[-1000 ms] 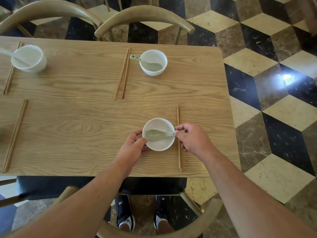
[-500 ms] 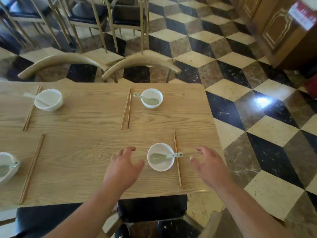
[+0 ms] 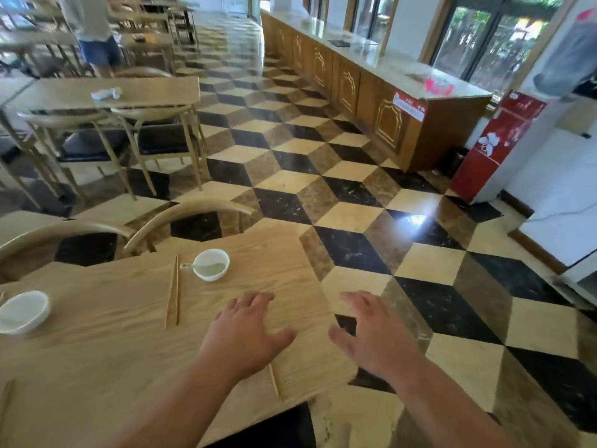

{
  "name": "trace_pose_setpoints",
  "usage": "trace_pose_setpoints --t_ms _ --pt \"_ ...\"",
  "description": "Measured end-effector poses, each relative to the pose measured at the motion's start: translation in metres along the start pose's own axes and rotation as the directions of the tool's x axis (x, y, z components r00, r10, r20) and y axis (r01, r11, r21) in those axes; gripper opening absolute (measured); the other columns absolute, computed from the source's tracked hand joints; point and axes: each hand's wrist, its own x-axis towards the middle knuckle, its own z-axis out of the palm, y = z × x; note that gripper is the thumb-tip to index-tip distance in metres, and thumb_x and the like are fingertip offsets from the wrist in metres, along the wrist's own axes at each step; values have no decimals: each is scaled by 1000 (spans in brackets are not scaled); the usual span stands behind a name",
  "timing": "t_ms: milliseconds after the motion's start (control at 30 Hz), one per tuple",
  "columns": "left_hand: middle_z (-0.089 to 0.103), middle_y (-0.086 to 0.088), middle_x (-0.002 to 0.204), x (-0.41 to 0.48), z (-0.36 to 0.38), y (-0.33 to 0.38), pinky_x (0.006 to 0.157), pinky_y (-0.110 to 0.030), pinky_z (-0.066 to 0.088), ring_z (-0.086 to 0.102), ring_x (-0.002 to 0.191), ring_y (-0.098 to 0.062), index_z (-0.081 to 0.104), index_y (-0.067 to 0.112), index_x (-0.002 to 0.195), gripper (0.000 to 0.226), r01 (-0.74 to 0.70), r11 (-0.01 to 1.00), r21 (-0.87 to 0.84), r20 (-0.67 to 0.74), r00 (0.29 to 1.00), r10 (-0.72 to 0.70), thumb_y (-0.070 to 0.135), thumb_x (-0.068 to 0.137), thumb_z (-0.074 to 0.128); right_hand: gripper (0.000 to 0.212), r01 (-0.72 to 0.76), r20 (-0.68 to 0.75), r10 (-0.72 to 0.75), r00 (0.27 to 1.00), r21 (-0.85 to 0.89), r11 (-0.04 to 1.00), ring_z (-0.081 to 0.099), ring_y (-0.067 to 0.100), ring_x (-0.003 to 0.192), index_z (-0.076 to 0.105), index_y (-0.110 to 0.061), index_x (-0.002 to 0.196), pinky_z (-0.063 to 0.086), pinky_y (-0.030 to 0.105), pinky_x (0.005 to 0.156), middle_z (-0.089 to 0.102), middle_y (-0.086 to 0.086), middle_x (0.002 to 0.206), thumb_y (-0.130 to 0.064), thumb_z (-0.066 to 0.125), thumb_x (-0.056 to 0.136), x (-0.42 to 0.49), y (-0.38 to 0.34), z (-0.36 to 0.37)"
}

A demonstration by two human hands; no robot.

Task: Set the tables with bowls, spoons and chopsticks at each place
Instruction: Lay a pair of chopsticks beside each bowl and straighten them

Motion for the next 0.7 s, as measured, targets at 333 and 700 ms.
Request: trace_pose_setpoints --t_ms 333,700 --pt "39 7 168 21 22 238 122 -48 41 37 153 -24 35 36 162 84 8 1000 16 -111 994 -6 77 92 55 77 14 -65 -15 998 -21 1000 32 17 155 28 -41 160 33 40 124 33 -12 168 -78 44 95 -13 195 -124" --pt "37 5 171 97 32 384 122 -49 44 39 155 -25 32 37 164 86 4 999 32 -131 991 0 80 91 52 77 -27 -88 24 996 -34 999 36 20 153 30 -36 161 37 41 121 36 -7 167 -79 40 97 34 322 -210"
